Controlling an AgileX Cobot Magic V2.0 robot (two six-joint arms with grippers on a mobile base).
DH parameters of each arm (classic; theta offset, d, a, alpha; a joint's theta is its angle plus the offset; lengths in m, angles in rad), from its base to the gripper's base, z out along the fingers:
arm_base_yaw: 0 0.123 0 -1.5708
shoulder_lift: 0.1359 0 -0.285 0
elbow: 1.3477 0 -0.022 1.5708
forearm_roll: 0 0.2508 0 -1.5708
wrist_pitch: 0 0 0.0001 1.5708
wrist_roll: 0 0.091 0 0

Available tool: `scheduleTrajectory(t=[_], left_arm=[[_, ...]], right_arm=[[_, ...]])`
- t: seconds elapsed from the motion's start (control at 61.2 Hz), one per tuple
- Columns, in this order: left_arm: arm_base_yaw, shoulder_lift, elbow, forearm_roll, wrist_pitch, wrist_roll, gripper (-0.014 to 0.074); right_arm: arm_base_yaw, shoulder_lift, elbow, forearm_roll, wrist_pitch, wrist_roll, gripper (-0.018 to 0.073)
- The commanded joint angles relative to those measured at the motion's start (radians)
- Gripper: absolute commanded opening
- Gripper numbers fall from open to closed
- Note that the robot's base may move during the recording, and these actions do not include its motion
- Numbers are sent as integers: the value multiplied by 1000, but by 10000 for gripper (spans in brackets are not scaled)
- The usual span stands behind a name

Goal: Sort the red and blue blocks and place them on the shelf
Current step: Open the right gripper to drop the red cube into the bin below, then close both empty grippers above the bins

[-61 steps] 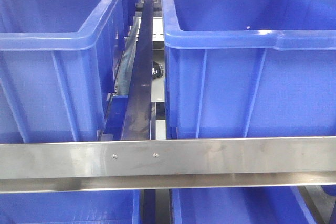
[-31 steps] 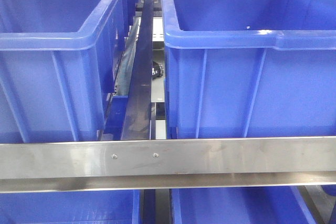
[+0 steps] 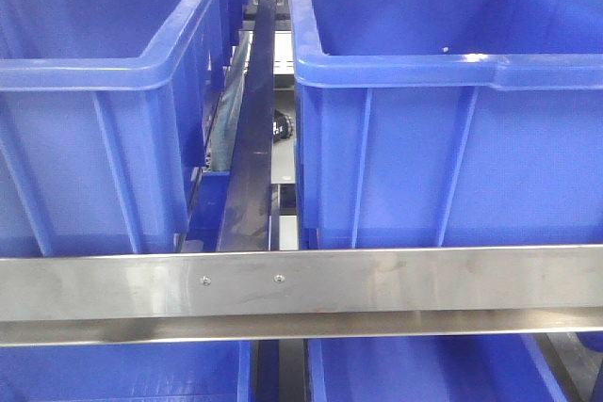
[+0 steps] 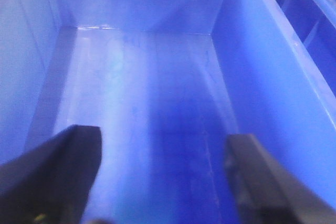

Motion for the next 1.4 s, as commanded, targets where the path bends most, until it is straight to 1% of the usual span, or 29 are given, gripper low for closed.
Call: scheduleTrajectory(t=[0.0, 0.049, 0.082, 0.114, 0.131, 0.147, 0.163, 0.196, 0.212, 0.229, 0.245, 0.278, 0.294, 0.31, 0.343, 0.425, 0.49, 0.572, 0.768, 0.964, 1.078, 1.258, 1.388], left_arm=[[1, -12, -36, -8, -76, -2, 523], [1, -12, -36, -8, -76, -2, 467], [1, -14, -36, -10, -76, -2, 409], [1, -17, -36, -13, -76, -2, 335], [1, -19, -36, -15, -76, -2, 285], [1, -22, -36, -17, -76, -2, 249], [1, -24, -36, -17, -76, -2, 193], [1, -32, -36, -22, -74, -2, 116], [1, -36, -36, -22, -74, -2, 99], [1, -38, -36, -22, -74, -2, 114], [1, -44, -36, -25, -74, -2, 138], [1, -55, -36, -25, -72, -2, 150], [1, -60, -36, -25, -69, -2, 147], [1, -64, -36, -25, -67, -2, 144], [1, -75, -36, -25, -54, -2, 135], [1, -103, -34, -25, -5, -2, 132], [1, -124, -24, -25, 35, -2, 132], [1, -158, 2, -25, 58, -2, 132], [1, -277, 106, -26, 62, -2, 132], [1, -438, 215, -26, 66, -2, 132], [1, -517, 264, -26, 69, -2, 132], [1, -584, 308, -26, 71, -2, 132], [1, -588, 310, -26, 71, -2, 132]], right_arm=[[1, -15, -38, -10, -90, -6, 604], [1, -15, -38, -10, -90, -6, 592], [1, -15, -38, -10, -89, -6, 561], [1, -15, -38, -10, -87, -6, 524], [1, -15, -38, -10, -87, -6, 500], [1, -15, -38, -10, -85, -6, 455], [1, -15, -38, -10, -83, -6, 420], [1, -18, -38, -10, -74, -6, 317], [1, -19, -38, -10, -69, -6, 247], [1, -20, -38, -10, -61, -6, 197], [1, -22, -38, -10, -56, -6, 122], [1, -27, -38, -10, -43, -6, 27], [1, -29, -38, -6, -40, -3, 32], [1, -33, -38, 1, -35, -4, 62], [1, -39, -38, 7, -27, -4, 83], [1, -62, -38, 41, 12, -4, 44], [1, -90, -33, 55, 50, -4, 56], [1, -135, -12, 56, 71, -4, 55], [1, -278, 104, 56, 69, -4, 55], [1, -459, 243, 56, 70, -4, 55], [1, -562, 308, 56, 106, -4, 55], [1, -700, 374, 56, 163, -4, 55], [1, -736, 388, 56, 179, -4, 55]])
